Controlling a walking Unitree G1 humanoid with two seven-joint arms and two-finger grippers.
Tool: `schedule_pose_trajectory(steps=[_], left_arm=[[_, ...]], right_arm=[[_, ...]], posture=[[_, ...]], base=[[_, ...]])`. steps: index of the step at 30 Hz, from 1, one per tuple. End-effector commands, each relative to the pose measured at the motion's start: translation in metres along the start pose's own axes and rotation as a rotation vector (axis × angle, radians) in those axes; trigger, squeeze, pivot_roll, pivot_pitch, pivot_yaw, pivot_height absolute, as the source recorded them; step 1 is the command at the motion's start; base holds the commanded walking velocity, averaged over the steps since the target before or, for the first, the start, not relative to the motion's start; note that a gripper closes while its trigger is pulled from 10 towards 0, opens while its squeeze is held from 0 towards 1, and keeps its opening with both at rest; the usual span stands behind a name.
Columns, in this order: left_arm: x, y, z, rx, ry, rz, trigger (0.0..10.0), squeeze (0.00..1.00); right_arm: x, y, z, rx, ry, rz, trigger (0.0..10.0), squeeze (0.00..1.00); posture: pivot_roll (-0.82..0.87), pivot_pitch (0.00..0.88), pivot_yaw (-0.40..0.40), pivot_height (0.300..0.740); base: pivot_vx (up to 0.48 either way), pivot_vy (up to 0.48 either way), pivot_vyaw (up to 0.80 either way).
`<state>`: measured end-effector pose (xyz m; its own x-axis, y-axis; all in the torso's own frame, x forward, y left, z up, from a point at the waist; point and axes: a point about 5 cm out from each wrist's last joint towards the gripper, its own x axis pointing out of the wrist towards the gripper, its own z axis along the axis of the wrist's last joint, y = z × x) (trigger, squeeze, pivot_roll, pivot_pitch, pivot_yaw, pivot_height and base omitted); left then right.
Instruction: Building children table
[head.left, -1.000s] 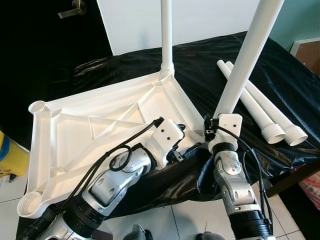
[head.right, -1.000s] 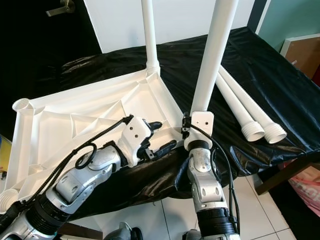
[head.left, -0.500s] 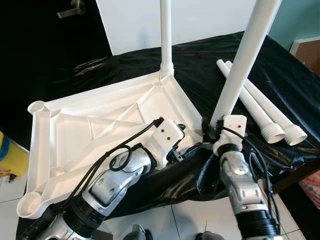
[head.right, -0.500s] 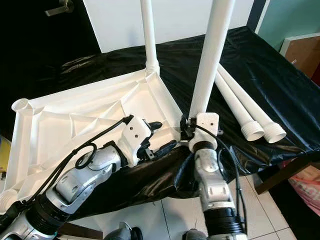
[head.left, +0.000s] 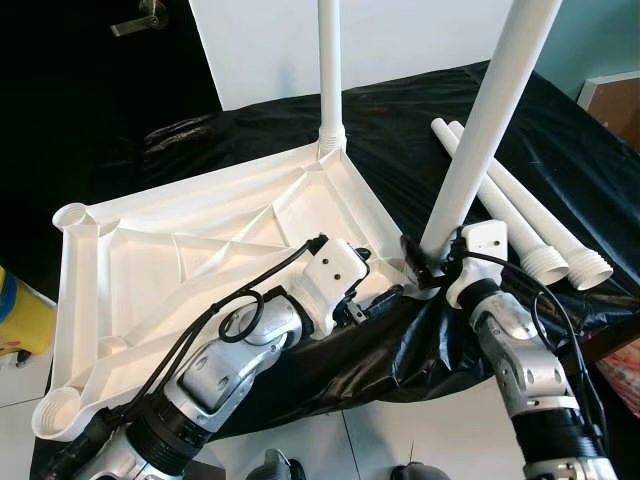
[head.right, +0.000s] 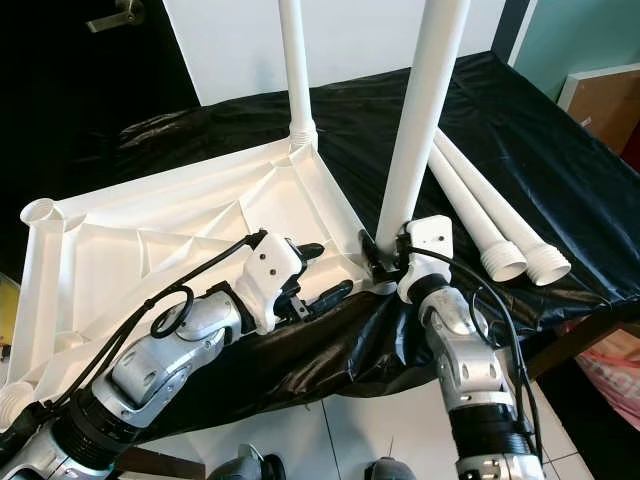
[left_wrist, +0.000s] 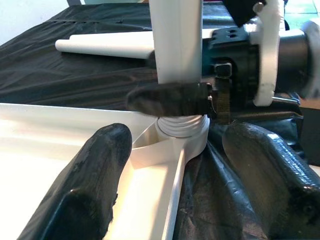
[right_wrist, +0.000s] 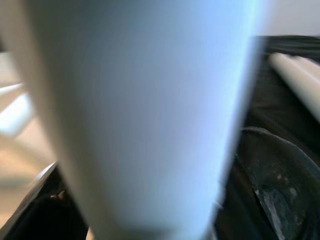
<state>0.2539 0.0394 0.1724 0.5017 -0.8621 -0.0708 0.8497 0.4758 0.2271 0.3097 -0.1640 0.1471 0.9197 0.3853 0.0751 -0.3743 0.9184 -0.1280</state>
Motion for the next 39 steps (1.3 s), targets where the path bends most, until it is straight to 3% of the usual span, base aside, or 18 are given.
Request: schedule_pose_trajectory(steps=[1, 6, 7, 9, 10, 11, 21, 22, 23, 39], left_arm=[[0.0, -0.007, -0.002, 0.004, 0.004, -0.155, 10.0, 0.0], [-0.001, -0.006, -0.002, 0.004, 0.005, -0.155, 10.0, 0.0], [-0.001, -0.006, -0.002, 0.005, 0.005, -0.154, 10.0, 0.0], [-0.001, -0.006, -0.002, 0.005, 0.005, -0.153, 10.0, 0.0], [-0.001, -0.006, -0.002, 0.006, 0.006, -0.152, 10.0, 0.0], [-0.001, -0.006, -0.001, 0.006, 0.006, -0.151, 10.0, 0.0], [-0.003, -0.007, -0.002, 0.004, 0.01, -0.147, 10.0, 0.0], [-0.004, -0.007, -0.002, 0.002, 0.011, -0.147, 10.0, 0.0], [-0.004, -0.008, -0.002, 0.001, 0.012, -0.147, 10.0, 0.0], [-0.004, -0.008, -0.003, -0.002, 0.015, -0.147, 10.0, 0.0]], right_arm=[[0.002, 0.005, -0.001, 0.006, -0.005, 0.054, 10.0, 0.0], [0.007, 0.006, 0.002, -0.011, 0.0, 0.188, 10.0, 0.0], [0.007, 0.006, 0.002, -0.024, 0.004, 0.223, 8.7, 0.0], [0.008, 0.006, 0.002, -0.034, 0.007, 0.247, 8.7, 0.0], [0.008, 0.005, 0.001, -0.047, 0.013, 0.256, 3.5, 0.0], [0.007, 0.003, 0.0, -0.052, 0.021, 0.26, 0.0, 0.0], [0.001, -0.009, -0.009, -0.049, 0.061, 0.225, 0.0, 0.0], [-0.001, -0.011, -0.011, -0.038, 0.07, 0.205, 3.1, 0.0], [-0.003, -0.012, -0.013, -0.033, 0.081, 0.177, 10.0, 0.0], [-0.008, -0.005, -0.023, 0.004, 0.117, -0.048, 10.0, 0.0]], posture=[[-0.1, 0.091, 0.073, 0.74], [-0.09, 0.089, 0.074, 0.74], [-0.09, 0.089, 0.075, 0.74], [-0.09, 0.089, 0.075, 0.74], [-0.09, 0.09, 0.074, 0.74], [-0.08, 0.092, 0.072, 0.74], [-0.08, 0.104, 0.072, 0.74], [-0.08, 0.105, 0.072, 0.74], [-0.09, 0.106, 0.073, 0.74], [-0.09, 0.11, 0.074, 0.74]], base=[[0.0, 0.0, 0.0], [0.0, 0.0, 0.0], [0.0, 0.0, 0.0], [0.0, 0.0, 0.0], [0.0, 0.0, 0.0], [0.0, 0.0, 0.0], [0.0, 0.0, 0.0], [0.0, 0.0, 0.0], [0.0, 0.0, 0.0], [0.0, 0.0, 0.0]])
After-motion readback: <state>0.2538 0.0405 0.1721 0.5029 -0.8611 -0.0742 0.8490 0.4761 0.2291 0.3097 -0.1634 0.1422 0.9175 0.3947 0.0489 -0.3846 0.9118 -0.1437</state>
